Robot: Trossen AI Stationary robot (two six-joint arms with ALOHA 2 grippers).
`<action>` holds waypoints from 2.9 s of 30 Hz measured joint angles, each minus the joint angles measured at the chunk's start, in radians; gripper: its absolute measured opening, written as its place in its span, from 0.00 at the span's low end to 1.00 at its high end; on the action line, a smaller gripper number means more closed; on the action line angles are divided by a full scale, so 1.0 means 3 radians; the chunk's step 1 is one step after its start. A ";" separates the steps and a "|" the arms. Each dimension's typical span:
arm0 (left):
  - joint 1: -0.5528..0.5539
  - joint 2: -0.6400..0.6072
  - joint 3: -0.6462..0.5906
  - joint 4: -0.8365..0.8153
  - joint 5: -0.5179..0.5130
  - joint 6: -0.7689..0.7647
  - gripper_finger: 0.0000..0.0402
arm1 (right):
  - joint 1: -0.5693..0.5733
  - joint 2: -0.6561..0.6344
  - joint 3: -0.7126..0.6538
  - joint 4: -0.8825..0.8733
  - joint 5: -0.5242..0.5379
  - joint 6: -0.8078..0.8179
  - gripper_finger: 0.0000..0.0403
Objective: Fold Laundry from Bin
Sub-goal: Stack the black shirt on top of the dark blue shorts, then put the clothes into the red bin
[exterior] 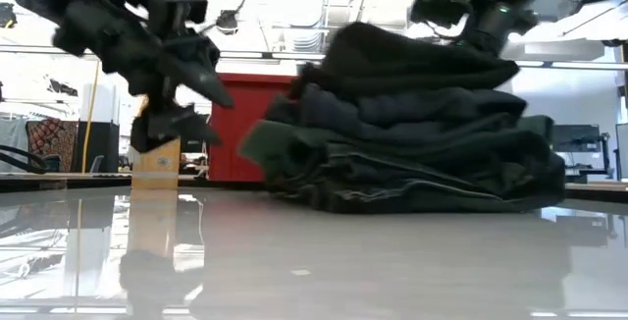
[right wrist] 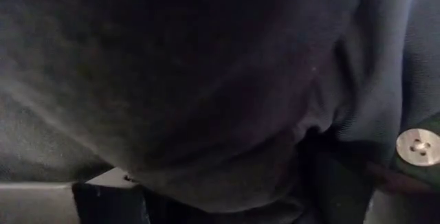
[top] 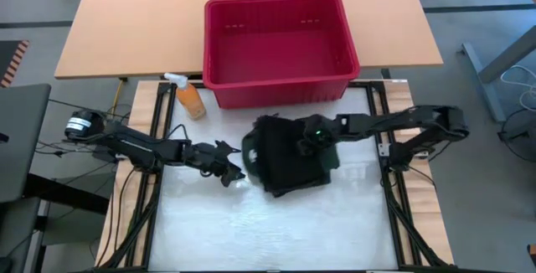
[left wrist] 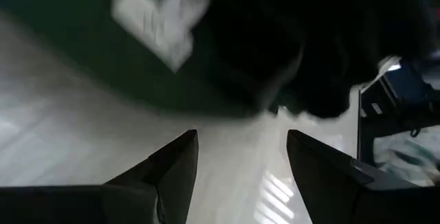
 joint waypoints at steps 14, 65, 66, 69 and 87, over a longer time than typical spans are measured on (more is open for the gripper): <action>-0.0415 -0.1087 0.0000 -0.1006 -0.0890 0.0070 0.53 | 0.0252 0.0543 0.1946 -0.1749 0.0279 -0.0372 0.72; -0.1153 0.1111 -0.0647 0.1826 -0.2144 -0.2297 0.53 | 0.0787 -0.1194 -0.0977 0.0431 0.1256 0.1205 0.72; -0.1092 0.1112 -0.0647 0.1831 -0.2062 -0.2265 0.53 | 0.0787 -0.1135 -0.0977 0.0469 0.1256 0.1215 0.72; -0.0912 0.1110 -0.0607 0.1768 -0.1767 -0.2201 0.53 | 0.0786 -0.0874 -0.0979 0.0717 0.1216 0.1217 0.72; -0.0377 0.1131 -0.0132 0.1048 -0.1037 -0.1550 0.53 | 0.0856 0.1163 -0.0995 0.3912 0.1109 0.1453 0.65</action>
